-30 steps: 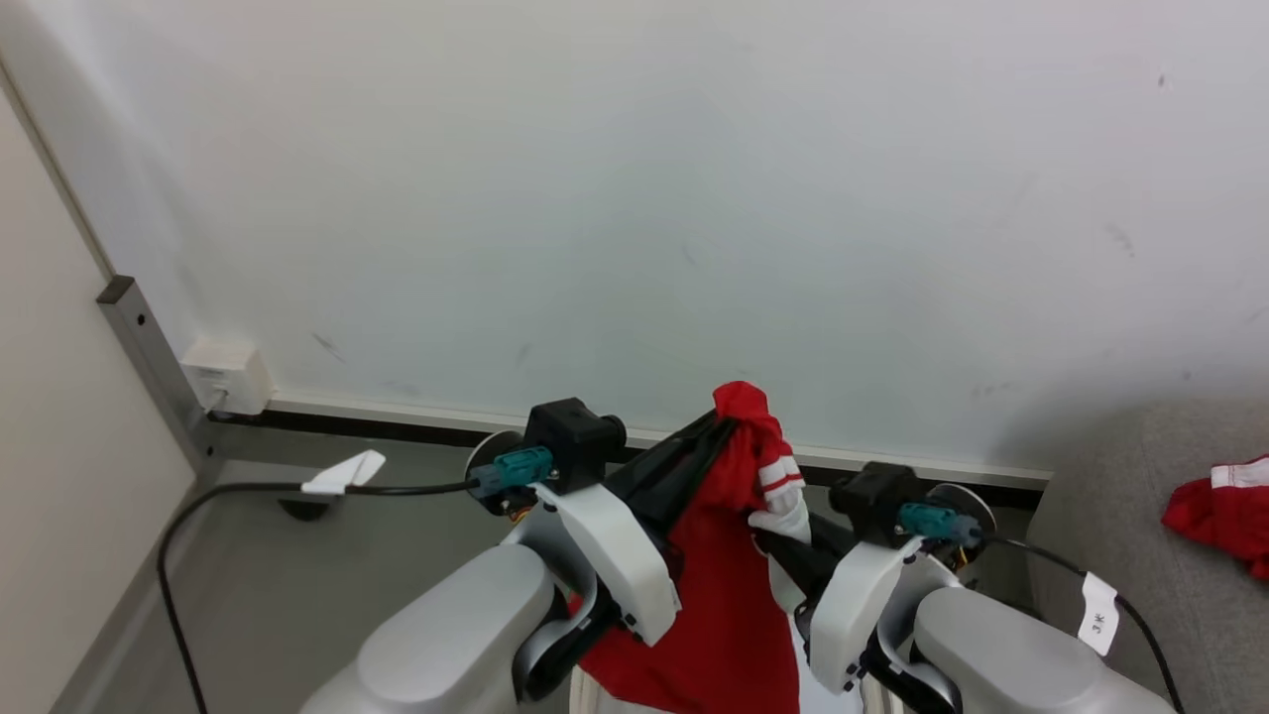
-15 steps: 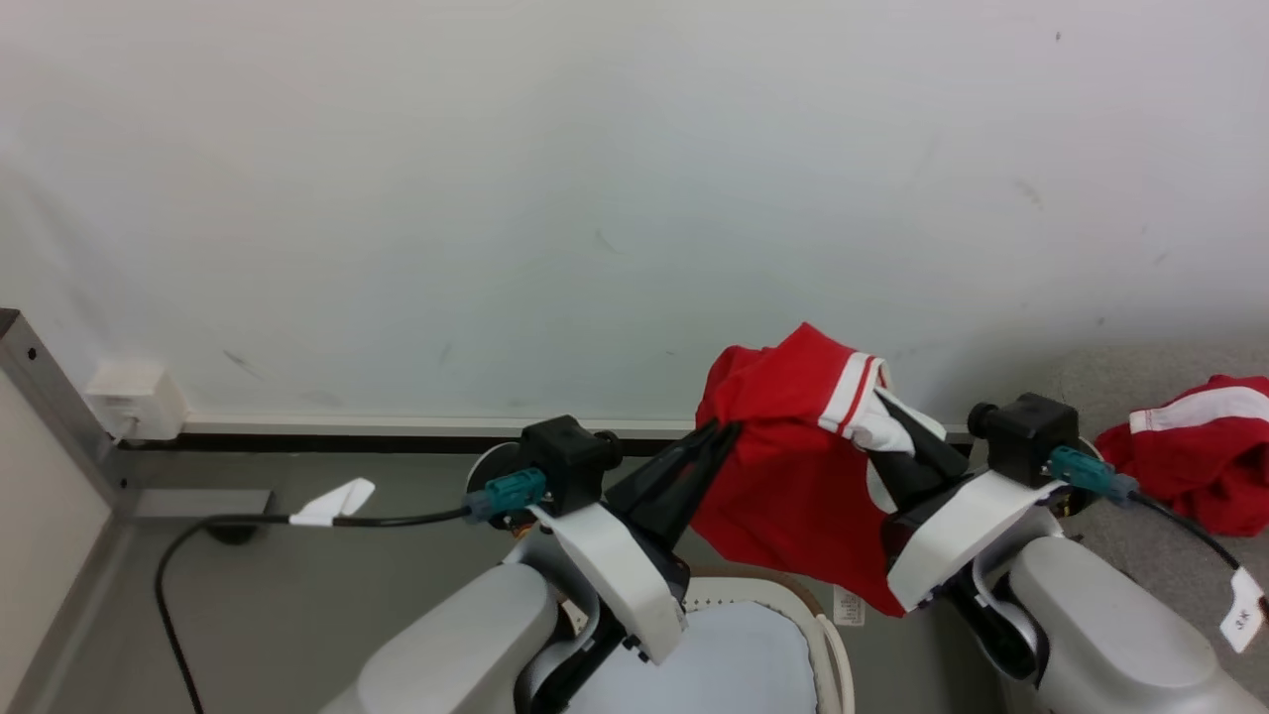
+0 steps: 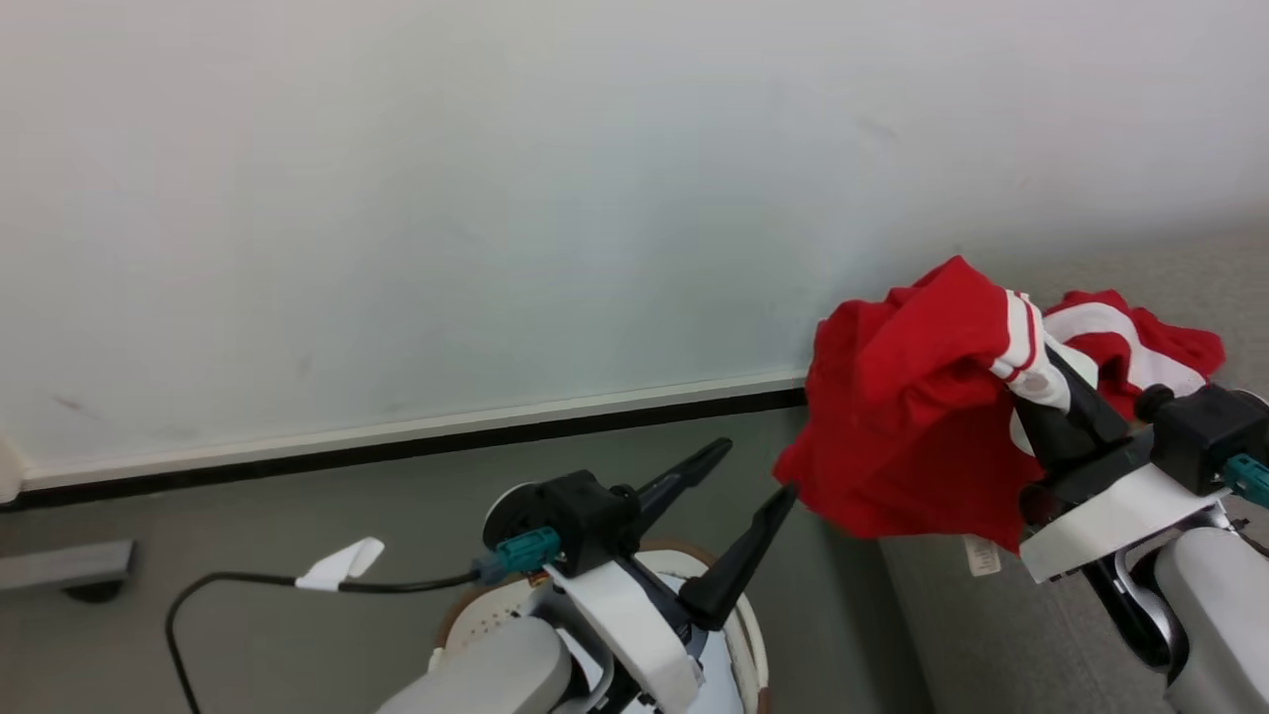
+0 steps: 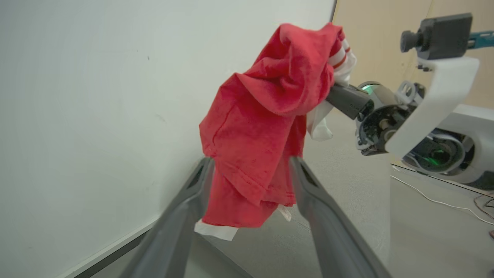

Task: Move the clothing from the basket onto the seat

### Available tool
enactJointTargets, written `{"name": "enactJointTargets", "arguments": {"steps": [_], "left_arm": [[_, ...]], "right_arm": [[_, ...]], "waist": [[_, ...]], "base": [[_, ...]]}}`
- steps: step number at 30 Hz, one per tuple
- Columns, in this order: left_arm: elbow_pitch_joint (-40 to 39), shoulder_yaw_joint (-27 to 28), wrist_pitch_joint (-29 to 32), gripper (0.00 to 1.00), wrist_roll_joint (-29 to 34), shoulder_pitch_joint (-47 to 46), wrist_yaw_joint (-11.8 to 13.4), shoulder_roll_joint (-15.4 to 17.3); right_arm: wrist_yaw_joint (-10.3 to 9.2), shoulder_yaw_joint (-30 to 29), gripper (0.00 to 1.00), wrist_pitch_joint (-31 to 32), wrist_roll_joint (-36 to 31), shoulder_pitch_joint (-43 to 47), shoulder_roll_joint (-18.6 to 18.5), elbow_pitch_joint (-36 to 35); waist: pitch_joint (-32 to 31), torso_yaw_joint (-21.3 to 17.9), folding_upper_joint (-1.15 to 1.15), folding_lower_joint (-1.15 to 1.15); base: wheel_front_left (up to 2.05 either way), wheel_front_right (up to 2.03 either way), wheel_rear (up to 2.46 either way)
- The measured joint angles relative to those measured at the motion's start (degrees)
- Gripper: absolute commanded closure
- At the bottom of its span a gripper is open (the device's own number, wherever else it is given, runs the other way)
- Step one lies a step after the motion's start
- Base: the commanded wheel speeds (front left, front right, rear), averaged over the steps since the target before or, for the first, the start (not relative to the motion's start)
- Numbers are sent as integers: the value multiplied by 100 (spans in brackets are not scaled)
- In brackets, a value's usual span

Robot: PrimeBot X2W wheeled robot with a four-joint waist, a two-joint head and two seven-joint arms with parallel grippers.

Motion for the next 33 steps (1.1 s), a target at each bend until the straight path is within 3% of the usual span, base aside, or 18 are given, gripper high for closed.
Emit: {"name": "enactJointTargets", "arguments": {"steps": [7, 17, 26, 33], "left_arm": [[-113, 86, -11, 0, 198, 43, 31, 64], [-202, 166, -12, 0, 495, 211, -53, 148], [-214, 180, -7, 0, 610, 116, -156, 159], [-450, 256, 158, 0, 649, -227, -180, 413]], "right_arm": [[0, -600, 100, 1, -403, 532, -120, -526], [0, -1326, 100, 333, -905, 1246, 167, -1344], [0, -1838, 100, 627, -1076, 1204, 186, -1835], [0, -2604, 100, 848, -1076, 560, -205, -2081]], "waist": [[146, -634, 0, 0], [390, -1373, 0, 0], [753, -1439, 0, 0], [1438, -1234, 0, 1]], "base": [[0, 0, 0], [0, 0, 0], [0, 0, 0], [0, 0, 0]]}}
